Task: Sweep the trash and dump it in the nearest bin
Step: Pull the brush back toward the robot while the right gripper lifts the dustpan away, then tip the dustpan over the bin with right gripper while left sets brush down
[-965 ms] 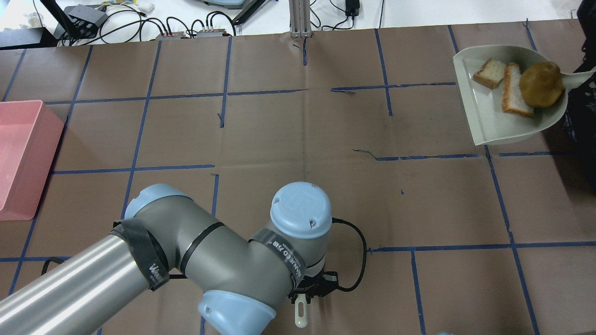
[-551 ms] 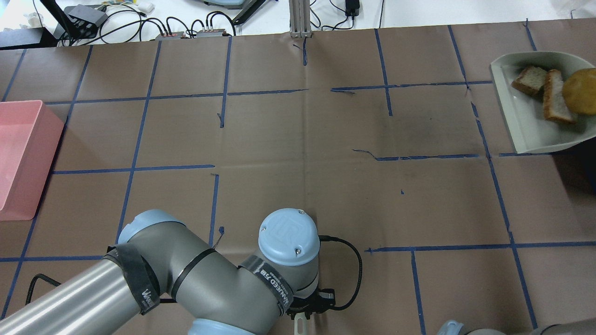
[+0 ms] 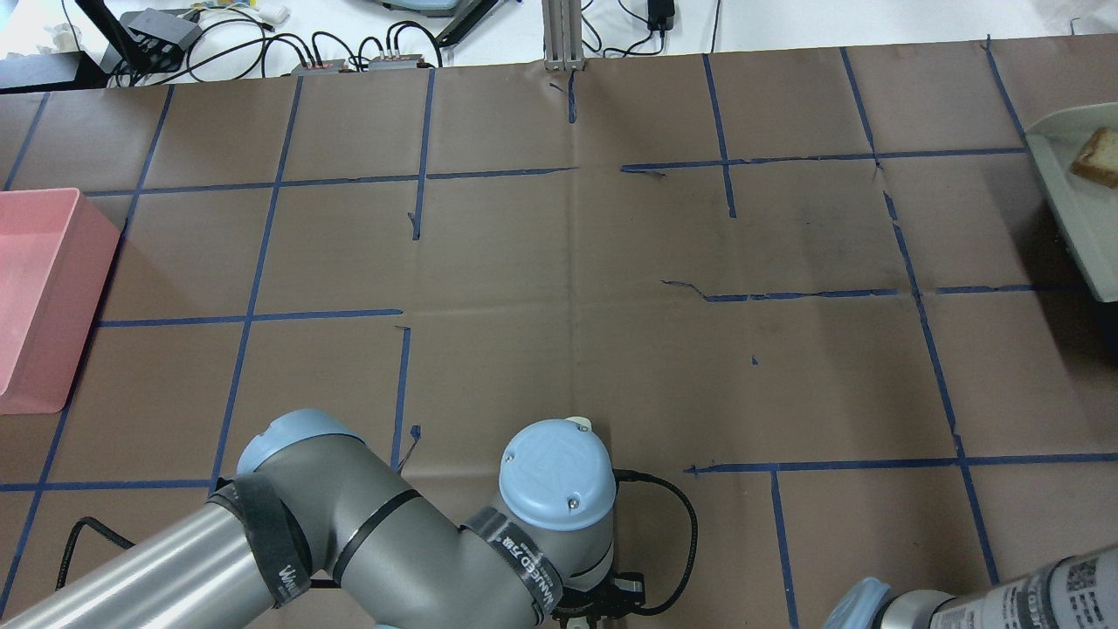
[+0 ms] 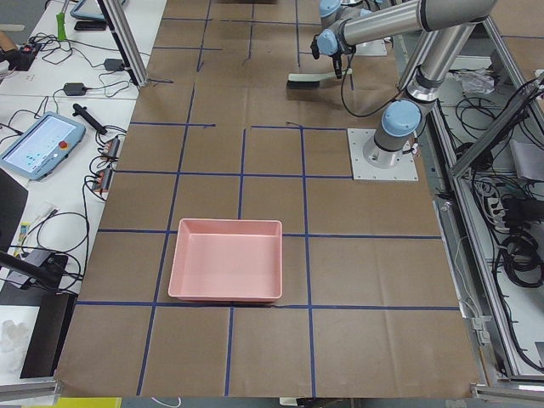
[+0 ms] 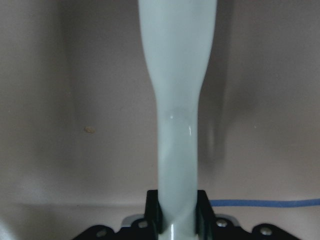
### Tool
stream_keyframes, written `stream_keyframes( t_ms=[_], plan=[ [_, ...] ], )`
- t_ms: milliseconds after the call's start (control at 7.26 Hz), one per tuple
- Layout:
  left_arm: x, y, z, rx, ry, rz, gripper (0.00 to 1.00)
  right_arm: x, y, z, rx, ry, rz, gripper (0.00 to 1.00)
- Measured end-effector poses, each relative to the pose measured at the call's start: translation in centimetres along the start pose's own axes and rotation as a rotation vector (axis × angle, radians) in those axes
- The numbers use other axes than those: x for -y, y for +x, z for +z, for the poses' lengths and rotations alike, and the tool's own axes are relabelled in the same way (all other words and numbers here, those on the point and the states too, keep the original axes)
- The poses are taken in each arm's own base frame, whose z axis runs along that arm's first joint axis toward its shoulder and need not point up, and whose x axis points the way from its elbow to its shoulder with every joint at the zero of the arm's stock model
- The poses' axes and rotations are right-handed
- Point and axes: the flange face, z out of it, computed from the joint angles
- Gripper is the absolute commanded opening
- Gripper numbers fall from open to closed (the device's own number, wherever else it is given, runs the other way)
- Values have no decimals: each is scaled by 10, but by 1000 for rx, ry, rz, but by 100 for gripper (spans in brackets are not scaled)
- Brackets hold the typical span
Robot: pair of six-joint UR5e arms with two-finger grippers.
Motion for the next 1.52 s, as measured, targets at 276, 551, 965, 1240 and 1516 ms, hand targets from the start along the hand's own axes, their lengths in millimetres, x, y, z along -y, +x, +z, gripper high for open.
stream_keyframes(
  t_ms=[276,551,965,1240,1516],
  plan=[
    [3,-1,1,26,16,-1,6,-66,1,19,-2,-12,-30,0],
    [4,-2,4,38,14,-7,12,-123,2,35,-12,-41,-68,0],
    [5,-2,6,41,11,-9,36,-168,1,40,-17,-161,-128,0],
    [6,-1,6,42,11,-7,59,-178,-3,38,-20,-202,-125,0],
    [10,-4,7,76,30,-5,89,-184,-2,36,-32,-254,-116,0]
  ],
)
